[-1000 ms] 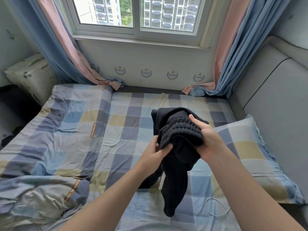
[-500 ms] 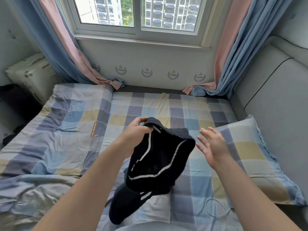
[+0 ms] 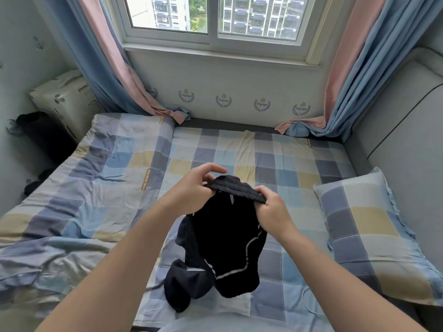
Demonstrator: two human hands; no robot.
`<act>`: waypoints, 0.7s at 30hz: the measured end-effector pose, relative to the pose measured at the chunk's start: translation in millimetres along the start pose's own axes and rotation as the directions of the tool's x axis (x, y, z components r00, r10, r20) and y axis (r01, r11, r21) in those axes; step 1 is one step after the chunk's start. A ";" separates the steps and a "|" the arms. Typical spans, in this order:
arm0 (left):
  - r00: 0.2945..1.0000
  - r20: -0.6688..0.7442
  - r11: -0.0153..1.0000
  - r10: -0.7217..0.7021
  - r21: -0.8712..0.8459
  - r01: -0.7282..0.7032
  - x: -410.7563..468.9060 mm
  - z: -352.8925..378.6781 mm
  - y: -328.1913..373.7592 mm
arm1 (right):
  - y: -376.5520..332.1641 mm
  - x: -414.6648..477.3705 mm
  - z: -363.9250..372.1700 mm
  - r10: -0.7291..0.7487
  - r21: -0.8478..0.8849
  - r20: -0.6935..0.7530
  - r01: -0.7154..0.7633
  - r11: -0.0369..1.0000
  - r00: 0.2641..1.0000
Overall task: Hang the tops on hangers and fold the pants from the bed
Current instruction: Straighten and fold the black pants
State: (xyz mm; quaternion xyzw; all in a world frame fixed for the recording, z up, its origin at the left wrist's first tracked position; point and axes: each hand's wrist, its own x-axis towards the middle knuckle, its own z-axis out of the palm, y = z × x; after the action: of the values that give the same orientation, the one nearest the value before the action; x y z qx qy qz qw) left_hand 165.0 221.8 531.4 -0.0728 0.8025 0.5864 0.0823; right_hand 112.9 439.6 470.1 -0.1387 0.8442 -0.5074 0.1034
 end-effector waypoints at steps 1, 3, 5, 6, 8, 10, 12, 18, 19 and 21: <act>0.999 -0.047 0.993 -0.016 0.114 0.021 2.6 -4.8 -10.8 | 0.9 5.3 -6.7 0.014 0.022 -0.028 -0.013 1.000 1.000; 0.989 -0.142 0.941 -0.043 0.327 0.088 6.3 -8.9 -35.1 | 3.0 16.0 -20.1 0.016 0.002 -0.038 -0.016 1.000 0.999; 0.969 -0.237 0.885 -0.068 0.434 0.168 8.3 -6.7 -60.6 | 7.7 25.3 -29.1 0.025 -0.074 -0.042 -0.028 0.997 0.999; 0.956 -0.282 0.865 -0.084 0.456 0.210 8.7 -5.4 -73.7 | 12.3 28.9 -33.0 0.039 -0.121 -0.057 -0.045 0.992 0.998; 0.920 -0.370 0.812 -0.126 0.494 0.310 6.1 -5.1 -101.1 | 26.8 33.9 -41.4 0.092 -0.198 -0.091 -0.108 0.974 0.992; 0.884 -0.433 0.754 -0.178 0.518 0.405 -1.4 -7.1 -129.3 | 48.0 33.1 -49.7 0.164 -0.262 -0.119 -0.191 0.946 0.979; 0.850 -0.471 0.704 -0.237 0.520 0.484 -11.1 -9.1 -154.4 | 70.7 26.3 -53.1 0.217 -0.334 -0.124 -0.247 0.910 0.968; 0.680 -0.434 0.719 -0.591 0.098 0.688 -22.3 -2.2 -195.7 | 114.1 0.1 -41.7 0.412 -0.517 -0.170 -0.437 0.736 0.895; 0.613 -0.382 0.702 -0.692 -0.157 0.694 -24.7 2.5 -197.2 | 119.7 -3.4 -39.5 0.461 -0.484 -0.169 -0.481 0.731 0.871; 0.530 -0.252 0.576 -0.810 -0.516 0.634 -30.0 8.5 -198.9 | 129.1 -7.2 -33.7 0.557 -0.313 -0.158 -0.576 0.755 0.816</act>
State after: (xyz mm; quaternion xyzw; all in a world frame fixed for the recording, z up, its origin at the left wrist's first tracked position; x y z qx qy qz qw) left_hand 237.1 170.5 350.6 -0.5559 0.5672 0.5971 0.1132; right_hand 92.3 527.6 371.6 0.1211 0.9245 -0.2993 0.2028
